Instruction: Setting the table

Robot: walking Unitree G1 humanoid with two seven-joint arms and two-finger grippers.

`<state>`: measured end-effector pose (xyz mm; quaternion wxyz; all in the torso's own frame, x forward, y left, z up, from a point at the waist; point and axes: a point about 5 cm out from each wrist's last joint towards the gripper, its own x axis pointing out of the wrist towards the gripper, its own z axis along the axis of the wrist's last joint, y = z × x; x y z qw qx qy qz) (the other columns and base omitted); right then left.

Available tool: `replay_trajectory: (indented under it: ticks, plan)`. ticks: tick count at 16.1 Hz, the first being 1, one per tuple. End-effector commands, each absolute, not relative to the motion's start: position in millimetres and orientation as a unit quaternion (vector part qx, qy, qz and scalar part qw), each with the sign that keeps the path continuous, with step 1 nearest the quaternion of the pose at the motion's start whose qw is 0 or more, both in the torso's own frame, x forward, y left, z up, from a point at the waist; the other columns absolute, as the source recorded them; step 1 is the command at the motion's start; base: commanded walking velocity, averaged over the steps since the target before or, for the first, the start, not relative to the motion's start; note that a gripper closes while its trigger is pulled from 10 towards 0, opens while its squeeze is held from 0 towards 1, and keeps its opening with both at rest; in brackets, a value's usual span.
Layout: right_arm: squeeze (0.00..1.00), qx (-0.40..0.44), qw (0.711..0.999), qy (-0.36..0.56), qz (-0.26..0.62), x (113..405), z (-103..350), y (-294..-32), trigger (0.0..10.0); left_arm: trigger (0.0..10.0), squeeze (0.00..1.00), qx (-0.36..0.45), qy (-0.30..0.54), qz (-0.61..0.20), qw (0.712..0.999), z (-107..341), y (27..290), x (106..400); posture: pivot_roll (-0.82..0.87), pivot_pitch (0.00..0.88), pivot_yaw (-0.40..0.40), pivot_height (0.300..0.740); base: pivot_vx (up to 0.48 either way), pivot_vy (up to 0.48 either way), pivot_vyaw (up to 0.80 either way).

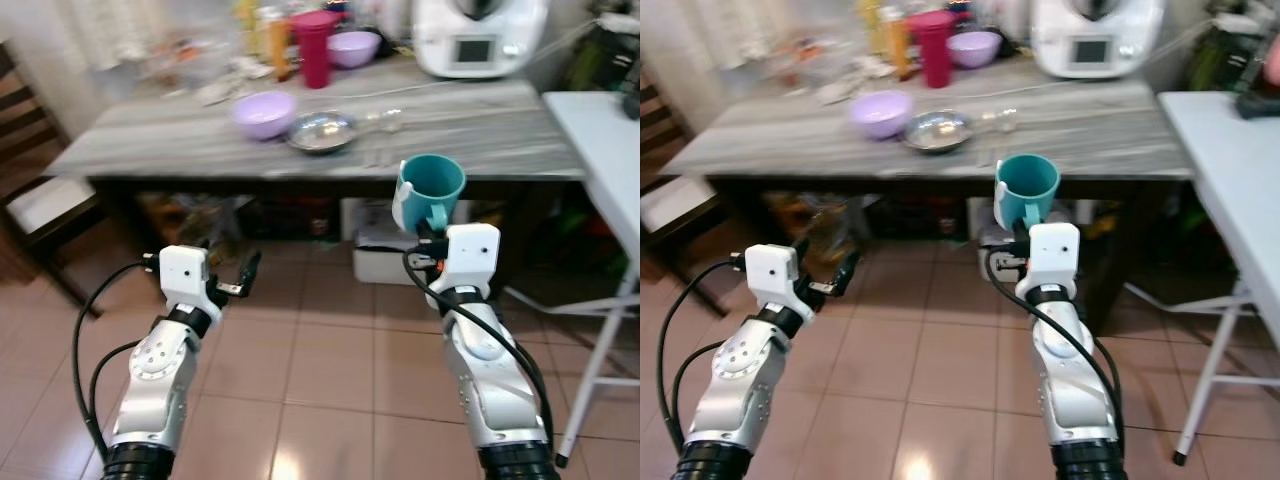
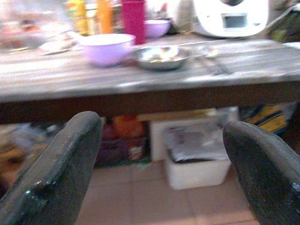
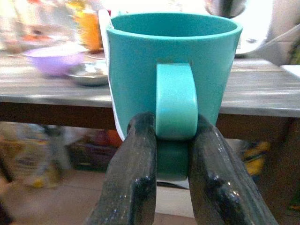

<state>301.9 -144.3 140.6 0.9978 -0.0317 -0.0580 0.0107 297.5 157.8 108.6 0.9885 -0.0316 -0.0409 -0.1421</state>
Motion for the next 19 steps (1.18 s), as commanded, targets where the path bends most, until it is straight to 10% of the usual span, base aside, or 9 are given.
replay_trajectory:
  ticks: [1,19]
  plan:
    - [0.00,-0.028,0.997,-0.078,0.006,302,150,-145,10.0,10.0,0.00,-0.028,-0.043,-0.146,0.988,110,159,296,-0.20,0.065,0.080,0.740,0.386,0.000,0.00]
    - [0.00,-0.069,0.993,-0.086,-0.034,266,149,-170,10.0,10.0,0.00,-0.021,-0.045,-0.108,0.993,108,175,273,-0.22,0.062,0.055,0.740,0.370,0.000,-0.06]
